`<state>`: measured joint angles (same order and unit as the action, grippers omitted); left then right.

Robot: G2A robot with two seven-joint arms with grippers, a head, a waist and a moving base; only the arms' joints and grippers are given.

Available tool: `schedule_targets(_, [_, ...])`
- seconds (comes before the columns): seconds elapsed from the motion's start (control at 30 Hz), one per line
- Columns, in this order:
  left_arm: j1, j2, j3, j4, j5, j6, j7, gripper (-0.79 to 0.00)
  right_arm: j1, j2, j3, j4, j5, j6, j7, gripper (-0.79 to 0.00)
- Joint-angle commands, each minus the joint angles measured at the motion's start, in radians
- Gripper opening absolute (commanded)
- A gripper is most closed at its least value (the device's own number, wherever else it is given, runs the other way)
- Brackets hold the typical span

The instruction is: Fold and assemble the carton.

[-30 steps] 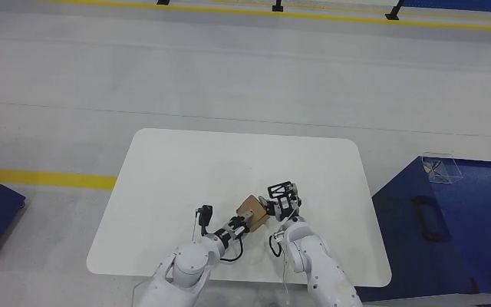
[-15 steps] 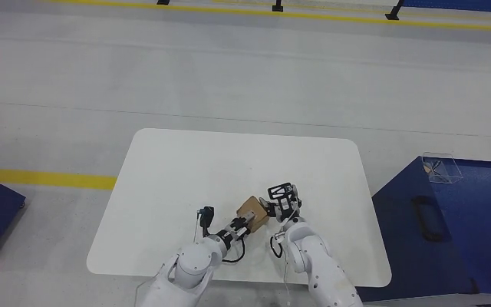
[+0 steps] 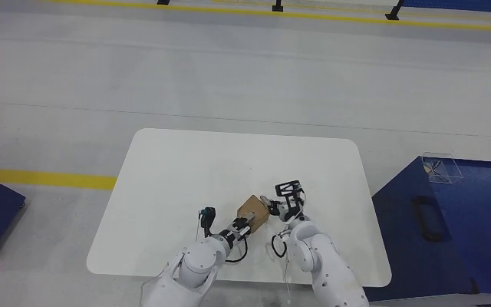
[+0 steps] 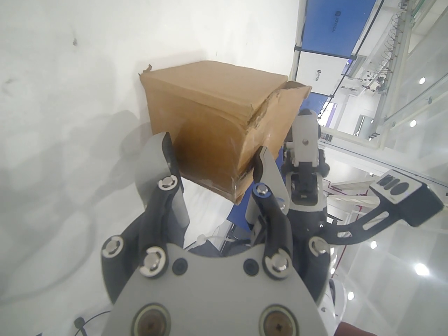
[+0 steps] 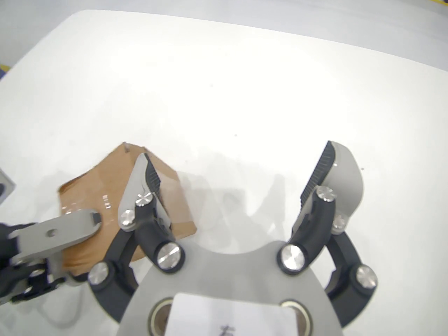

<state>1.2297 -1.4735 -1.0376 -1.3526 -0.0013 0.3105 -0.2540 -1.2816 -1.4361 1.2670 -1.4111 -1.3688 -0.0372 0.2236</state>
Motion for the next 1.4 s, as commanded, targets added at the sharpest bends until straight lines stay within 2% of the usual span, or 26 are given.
schedule_targets(0.0, [0.001,0.000,-0.001,-0.001,-0.002,0.000,0.005,-0.416,-0.011,0.005,0.002,-0.018,-0.006,-0.051,0.019,0.000])
schedule_targets(0.1, [0.003,-0.001,-0.001,-0.002,-0.005,0.003,0.011,-0.416,-0.002,0.008,-0.001,-0.010,-0.014,-0.074,0.050,0.000])
schedule_targets(0.27, [0.006,-0.001,-0.004,-0.009,-0.009,0.003,0.014,-0.413,0.045,-0.001,-0.028,0.048,-0.019,0.002,0.072,0.000])
schedule_targets(0.47, [0.022,0.002,-0.017,-0.041,-0.015,-0.016,0.017,-0.403,0.084,-0.007,-0.044,0.092,0.000,0.018,0.098,0.000])
schedule_targets(0.5, [0.025,0.004,-0.019,-0.053,-0.006,-0.027,0.019,-0.360,0.089,-0.007,-0.045,0.094,0.002,0.025,0.102,0.000])
schedule_targets(0.53, [0.033,0.006,-0.022,-0.068,0.007,-0.051,0.028,-0.108,0.092,-0.008,-0.046,0.095,0.007,0.027,0.103,0.000])
schedule_targets(0.57, [0.044,0.008,-0.025,-0.086,0.021,-0.076,0.040,0.000,0.093,-0.008,-0.042,0.093,0.019,0.025,0.101,0.000])
schedule_targets(0.7, [0.099,0.023,-0.032,-0.170,0.160,-0.220,0.087,0.000,0.094,-0.005,-0.004,0.078,0.044,0.066,0.102,0.000])
schedule_targets(0.83, [0.147,0.043,-0.035,-0.212,0.401,-0.380,0.170,0.000,0.134,-0.004,0.008,0.109,0.048,0.086,0.143,0.000])
schedule_targets(1.07, [0.147,0.043,-0.035,-0.212,0.401,-0.380,0.170,0.000,0.216,-0.013,-0.059,0.223,0.001,0.038,0.174,0.000])
schedule_targets(1.17, [0.150,0.044,-0.042,-0.222,0.415,-0.394,0.191,0.000,0.243,-0.019,-0.089,0.265,0.024,-0.025,0.176,0.000])
schedule_targets(1.23, [0.151,0.053,-0.036,-0.236,0.603,-0.411,0.243,0.000,0.258,-0.021,-0.096,0.288,0.040,-0.047,0.177,0.000])
schedule_targets(1.37, [0.161,0.079,-0.049,-0.245,0.872,-0.535,0.220,0.000,0.279,-0.025,-0.111,0.318,0.049,-0.064,0.163,0.000])
